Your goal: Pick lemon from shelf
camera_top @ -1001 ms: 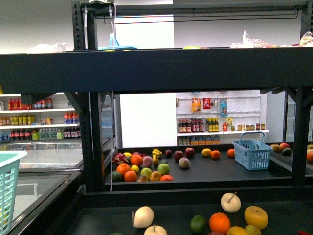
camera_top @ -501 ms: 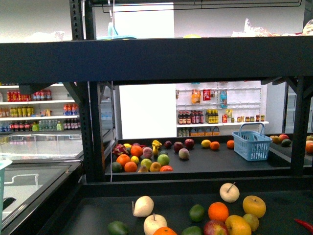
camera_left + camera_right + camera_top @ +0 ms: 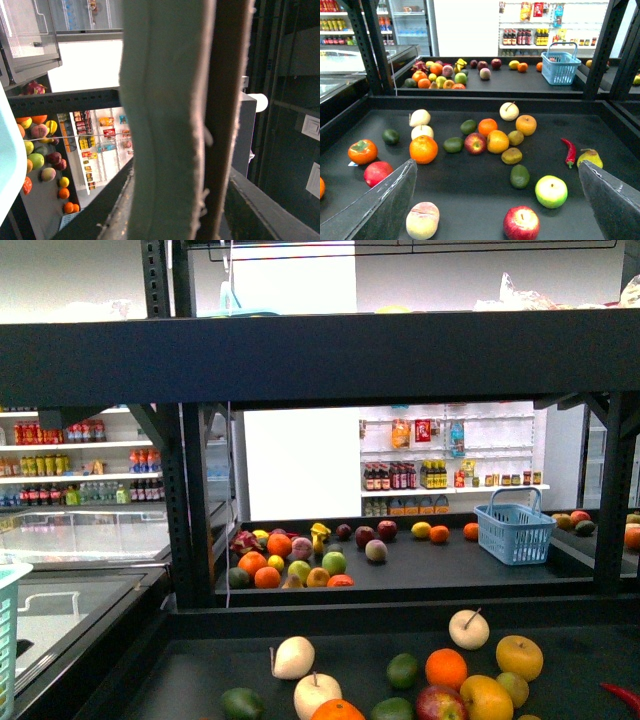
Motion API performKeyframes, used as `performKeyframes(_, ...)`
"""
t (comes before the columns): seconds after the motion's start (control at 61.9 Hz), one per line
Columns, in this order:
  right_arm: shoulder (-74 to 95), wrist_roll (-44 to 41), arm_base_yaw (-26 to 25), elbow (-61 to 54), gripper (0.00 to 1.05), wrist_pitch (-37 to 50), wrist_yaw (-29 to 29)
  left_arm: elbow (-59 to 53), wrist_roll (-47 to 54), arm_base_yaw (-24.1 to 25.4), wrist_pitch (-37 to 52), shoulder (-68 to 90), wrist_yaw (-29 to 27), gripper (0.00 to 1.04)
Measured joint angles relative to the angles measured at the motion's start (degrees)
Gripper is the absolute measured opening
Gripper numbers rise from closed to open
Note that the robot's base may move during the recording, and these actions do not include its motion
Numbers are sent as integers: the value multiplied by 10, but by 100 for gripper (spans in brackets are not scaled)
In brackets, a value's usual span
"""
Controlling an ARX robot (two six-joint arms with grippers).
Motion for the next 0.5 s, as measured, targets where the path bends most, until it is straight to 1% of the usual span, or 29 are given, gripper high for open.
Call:
performKeyframes(0.016, 0, 0, 0, 0, 97, 0, 0, 0, 2, 0, 0, 0, 1, 53)
performKeyframes(0.048, 0, 0, 0, 0, 97, 0, 0, 0, 3, 0, 0, 0, 2, 57)
performKeyframes(0.065, 0, 0, 0, 0, 97, 0, 0, 0, 8, 0, 0, 0, 4, 62)
performKeyframes(0.113, 0, 0, 0, 0, 97, 0, 0, 0, 13, 0, 0, 0, 7, 68)
performKeyframes(0.129, 0, 0, 0, 0, 97, 0, 0, 0, 17, 1, 0, 0, 9, 71)
performKeyframes(0.145, 0, 0, 0, 0, 97, 0, 0, -2, 23, 3, 0, -1, 14, 76)
performKeyframes(0.194, 0, 0, 0, 0, 97, 0, 0, -9, 35, 4, 0, -7, 21, 83)
performKeyframes(0.258, 0, 0, 0, 0, 97, 0, 0, -24, 55, 7, -11, -20, 29, 97)
performKeyframes(0.275, 0, 0, 0, 0, 97, 0, 0, -28, 63, 9, -13, -26, 31, 98)
performKeyframes(0.307, 0, 0, 0, 0, 97, 0, 0, -34, 71, 13, -19, -36, 33, 96)
performKeyframes(0.501, 0, 0, 0, 0, 97, 0, 0, -59, 90, 23, -38, -61, 43, 97)
